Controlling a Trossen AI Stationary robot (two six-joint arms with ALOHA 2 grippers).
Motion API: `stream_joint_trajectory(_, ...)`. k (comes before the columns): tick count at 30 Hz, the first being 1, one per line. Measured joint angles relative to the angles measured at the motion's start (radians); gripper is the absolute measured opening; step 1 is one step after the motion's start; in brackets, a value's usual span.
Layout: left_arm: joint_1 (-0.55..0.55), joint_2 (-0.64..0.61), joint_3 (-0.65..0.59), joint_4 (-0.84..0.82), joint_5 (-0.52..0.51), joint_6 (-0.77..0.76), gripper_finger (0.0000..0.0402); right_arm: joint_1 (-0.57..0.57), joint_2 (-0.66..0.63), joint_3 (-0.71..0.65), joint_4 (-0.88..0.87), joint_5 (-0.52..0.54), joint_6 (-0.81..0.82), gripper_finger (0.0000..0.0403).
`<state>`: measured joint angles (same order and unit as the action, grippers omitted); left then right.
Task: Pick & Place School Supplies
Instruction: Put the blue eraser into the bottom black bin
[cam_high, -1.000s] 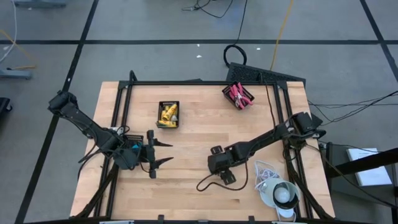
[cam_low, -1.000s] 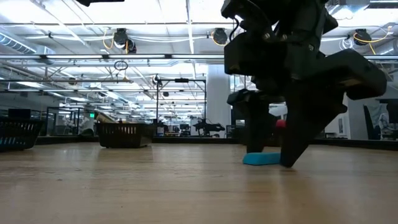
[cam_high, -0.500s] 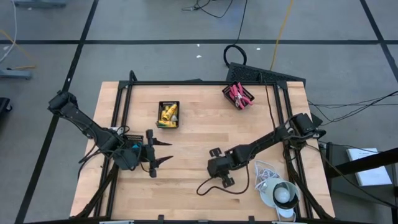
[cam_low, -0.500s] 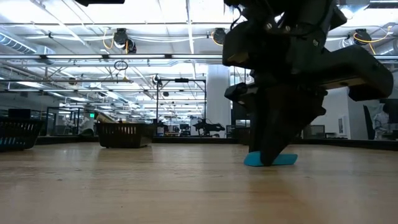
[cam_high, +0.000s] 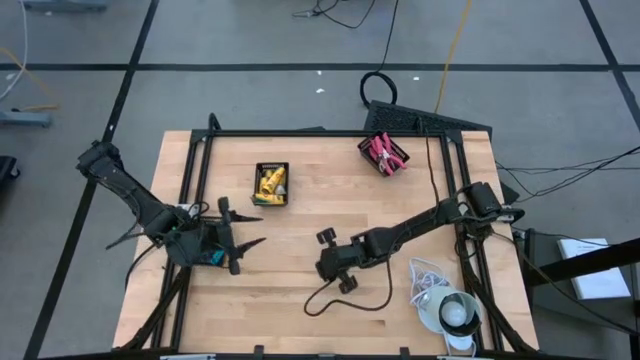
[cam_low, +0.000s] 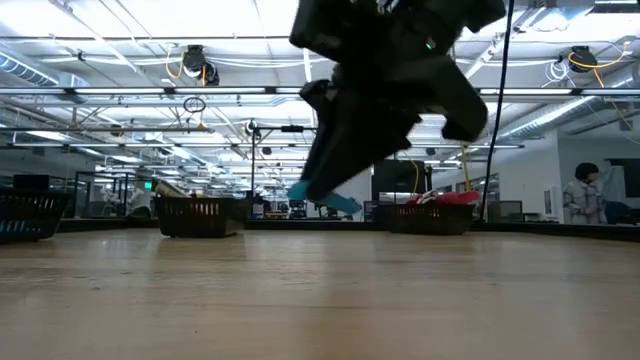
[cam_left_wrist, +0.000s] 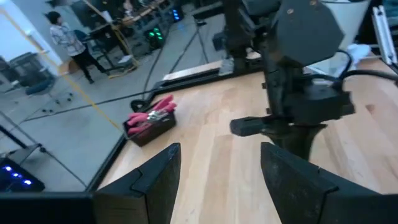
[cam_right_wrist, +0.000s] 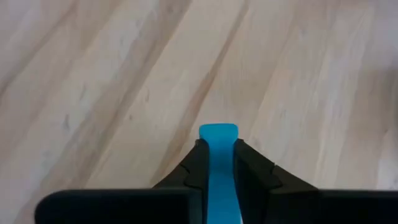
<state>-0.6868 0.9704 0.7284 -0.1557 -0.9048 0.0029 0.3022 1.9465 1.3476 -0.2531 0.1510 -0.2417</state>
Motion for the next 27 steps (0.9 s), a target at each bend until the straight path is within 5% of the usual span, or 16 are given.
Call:
stream_joint_trajectory(9, -0.073, -0.095, 0.000, -0.179, -0.071, -0.124, 0.0225, -0.057, 0.006, 0.103, 0.146, -0.025, -0.154, 0.0035)
stream_joint_trajectory(14, -0.090, -0.106, 0.000, -0.343, -0.061, -0.331, 0.0225, -0.091, 0.058, 0.160, 0.221, -0.106, -0.172, 0.0035)
stream_joint_trajectory(18, -0.087, -0.061, 0.000, -0.432, 0.011, -0.489, 0.0225, -0.107, 0.112, 0.218, 0.279, -0.126, -0.218, 0.0034)
stream_joint_trajectory(27, -0.096, 0.069, 0.000, -0.447, 0.009, -0.586, 0.0225, -0.123, 0.162, 0.350, 0.370, -0.126, -0.323, 0.0004)
